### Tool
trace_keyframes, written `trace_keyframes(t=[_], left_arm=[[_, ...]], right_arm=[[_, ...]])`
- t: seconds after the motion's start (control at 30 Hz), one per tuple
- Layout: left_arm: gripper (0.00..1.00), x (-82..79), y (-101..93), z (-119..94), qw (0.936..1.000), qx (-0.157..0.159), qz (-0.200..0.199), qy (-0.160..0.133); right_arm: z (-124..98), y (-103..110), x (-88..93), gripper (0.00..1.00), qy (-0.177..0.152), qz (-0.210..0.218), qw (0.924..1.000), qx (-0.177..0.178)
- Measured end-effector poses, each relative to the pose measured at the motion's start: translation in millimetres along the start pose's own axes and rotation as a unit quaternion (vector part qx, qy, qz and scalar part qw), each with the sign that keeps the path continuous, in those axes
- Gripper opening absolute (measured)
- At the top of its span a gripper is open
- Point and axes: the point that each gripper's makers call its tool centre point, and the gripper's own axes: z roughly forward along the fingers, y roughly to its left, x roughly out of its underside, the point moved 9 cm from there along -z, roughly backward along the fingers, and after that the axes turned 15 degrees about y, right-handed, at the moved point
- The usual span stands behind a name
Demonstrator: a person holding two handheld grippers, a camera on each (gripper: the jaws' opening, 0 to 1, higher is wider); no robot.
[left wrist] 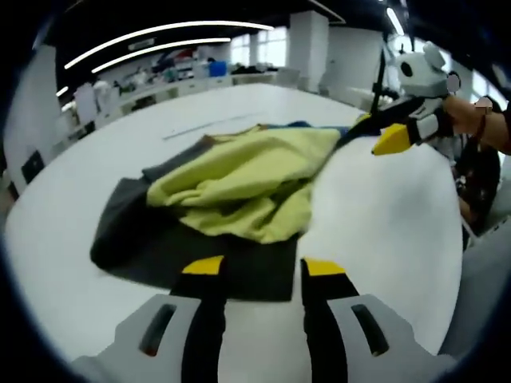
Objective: Fold the garment on the visible template until the final outline fits inside the template.
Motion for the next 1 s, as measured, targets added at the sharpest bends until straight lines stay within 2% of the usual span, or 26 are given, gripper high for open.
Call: trace_keyframes(t=[0.1, 0.43, 0.67, 0.77, 1.0], left_arm=[[0.30, 0.5, -0.7, 2.0, 1.0000, 0.000, 0.001, 0.002], [0.26, 4.0, -1.6, 6.8, 0.9999, 0.005, 0.006, 0.008], [0.22, 5.1, -2.0, 7.1, 0.9999, -0.005, 0.011, 0.009], [0.11, 6.1, -0.8, 6.5, 0.9999, -0.010, 0.006, 0.009], [0.04, 7.1, 4.9, 5.1, 0.9999, -0.010, -0.009, 0.008]], right_arm=[[7.5, 4.6, -2.6, 0.45, -0.003, -0.013, 0.9999, -0.009], [36.1, 20.9, -10.3, 0.34, -0.001, -0.084, 0.9957, -0.040], [61.8, 25.7, -10.1, 0.26, 0.017, -0.116, 0.9928, -0.021], [67.5, 26.3, -12.5, 0.23, 0.019, -0.140, 0.9899, -0.007], [78.0, 25.0, -15.5, 0.19, 0.037, -0.183, 0.9824, 0.008]])
